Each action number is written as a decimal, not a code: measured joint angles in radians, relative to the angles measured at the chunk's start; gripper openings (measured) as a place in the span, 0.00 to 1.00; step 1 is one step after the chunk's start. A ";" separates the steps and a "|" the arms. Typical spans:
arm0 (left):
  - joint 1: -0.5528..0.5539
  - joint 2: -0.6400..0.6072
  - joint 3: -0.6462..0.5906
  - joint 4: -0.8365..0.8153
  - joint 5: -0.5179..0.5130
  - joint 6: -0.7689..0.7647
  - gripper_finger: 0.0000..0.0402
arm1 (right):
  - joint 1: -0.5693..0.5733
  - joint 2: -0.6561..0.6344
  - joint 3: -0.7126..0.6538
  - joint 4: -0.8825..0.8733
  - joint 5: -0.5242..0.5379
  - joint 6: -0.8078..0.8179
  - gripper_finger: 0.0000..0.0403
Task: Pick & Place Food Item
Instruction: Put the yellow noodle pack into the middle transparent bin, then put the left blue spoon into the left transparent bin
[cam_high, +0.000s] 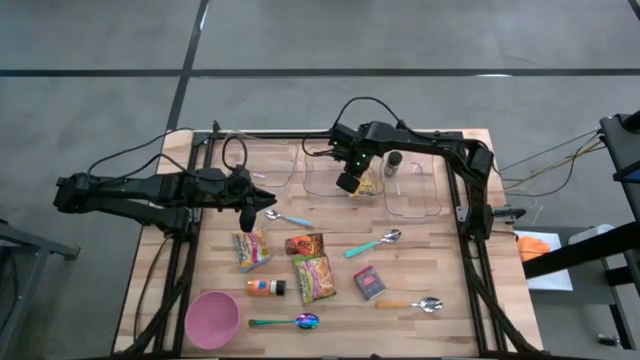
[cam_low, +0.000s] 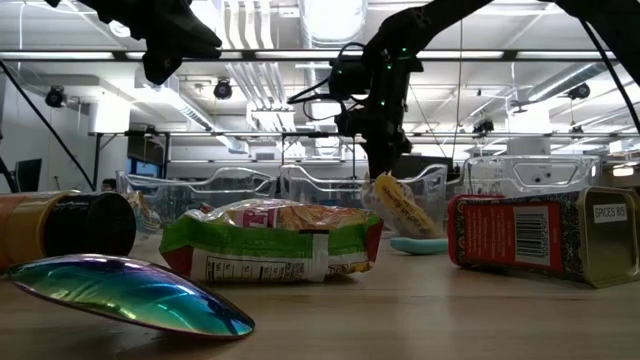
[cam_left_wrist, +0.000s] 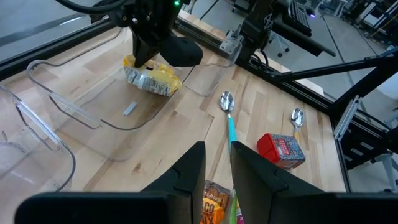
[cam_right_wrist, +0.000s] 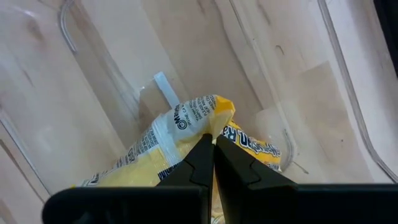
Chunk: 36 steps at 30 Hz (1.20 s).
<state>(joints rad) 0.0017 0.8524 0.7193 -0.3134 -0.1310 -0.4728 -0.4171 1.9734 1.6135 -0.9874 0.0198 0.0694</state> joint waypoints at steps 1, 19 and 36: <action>0.000 0.000 0.000 0.000 0.000 0.000 0.21 | 0.000 -0.001 0.000 0.000 -0.011 -0.004 0.02; 0.000 0.000 0.000 0.000 0.000 0.000 0.21 | 0.000 -0.002 0.000 -0.003 -0.073 0.007 0.61; 0.001 0.000 0.000 0.001 0.000 0.000 0.21 | 0.025 -0.258 0.000 -0.072 -0.051 0.055 0.69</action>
<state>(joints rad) 0.0025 0.8524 0.7189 -0.3128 -0.1310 -0.4727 -0.3923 1.7150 1.6136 -1.0592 -0.0314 0.1248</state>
